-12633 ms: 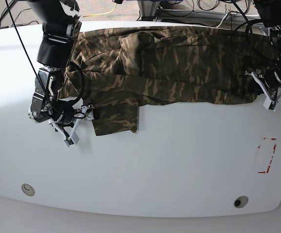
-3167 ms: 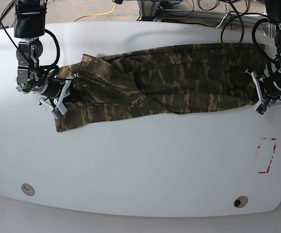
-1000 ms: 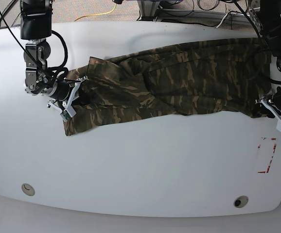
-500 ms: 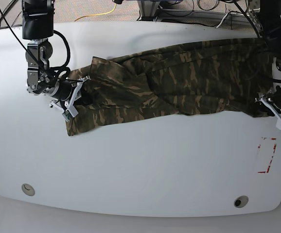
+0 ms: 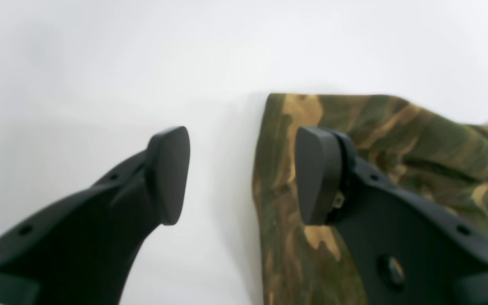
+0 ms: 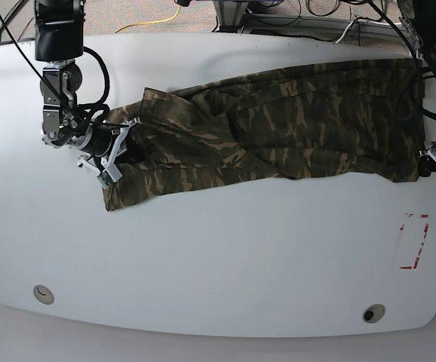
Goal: Layout the t-shirt on the table in an organized manner, then fold the t-shirt properly
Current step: 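Grasp the shirt end with the left gripper and tug it outward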
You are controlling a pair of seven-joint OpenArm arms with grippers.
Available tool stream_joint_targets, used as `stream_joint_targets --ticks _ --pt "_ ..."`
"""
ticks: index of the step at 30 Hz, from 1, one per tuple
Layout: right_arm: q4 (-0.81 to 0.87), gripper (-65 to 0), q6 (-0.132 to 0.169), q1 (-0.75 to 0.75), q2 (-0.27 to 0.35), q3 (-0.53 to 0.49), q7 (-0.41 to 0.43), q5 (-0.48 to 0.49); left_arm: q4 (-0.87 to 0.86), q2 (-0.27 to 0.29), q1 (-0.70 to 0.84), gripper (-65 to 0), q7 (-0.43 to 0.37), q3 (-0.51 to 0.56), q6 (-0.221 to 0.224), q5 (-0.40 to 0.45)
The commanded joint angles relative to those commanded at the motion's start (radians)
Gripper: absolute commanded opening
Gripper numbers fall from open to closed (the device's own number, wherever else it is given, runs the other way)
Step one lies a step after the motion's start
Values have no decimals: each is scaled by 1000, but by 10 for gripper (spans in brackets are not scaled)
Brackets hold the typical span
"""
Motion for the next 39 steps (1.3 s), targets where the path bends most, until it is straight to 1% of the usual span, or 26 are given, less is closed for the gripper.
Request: stream_joint_targets --ticks 5,11,15,20,25,28,31,39 --pt "0 -601 0 0 0 0 0 0 -2 25 -3 -283 -2 40 0 0" --pt "0 -601 0 0 0 0 0 0 -6 37 -3 -283 -46 89 0 3" --pt "0 -601 0 2 0 0 0 0 -57 54 -5 -283 -51 101 0 3" --pt "0 -601 0 2 2 0 0 0 -80 54 -5 -283 -51 101 0 3" --pt "-3 -601 0 0 6 0 0 0 -80 46 0 -283 -52 100 0 3" --pt "-3 -601 0 -5 8 2 0 0 -80 18 0 -283 -52 100 0 0" --pt "-3 -601 0 -5 12 2 0 -2 -78 6 0 -283 -52 98 0 -2" --pt "-3 -601 0 -18 46 2 0 -2 -6 -6 31 -283 -44 37 0 -2"
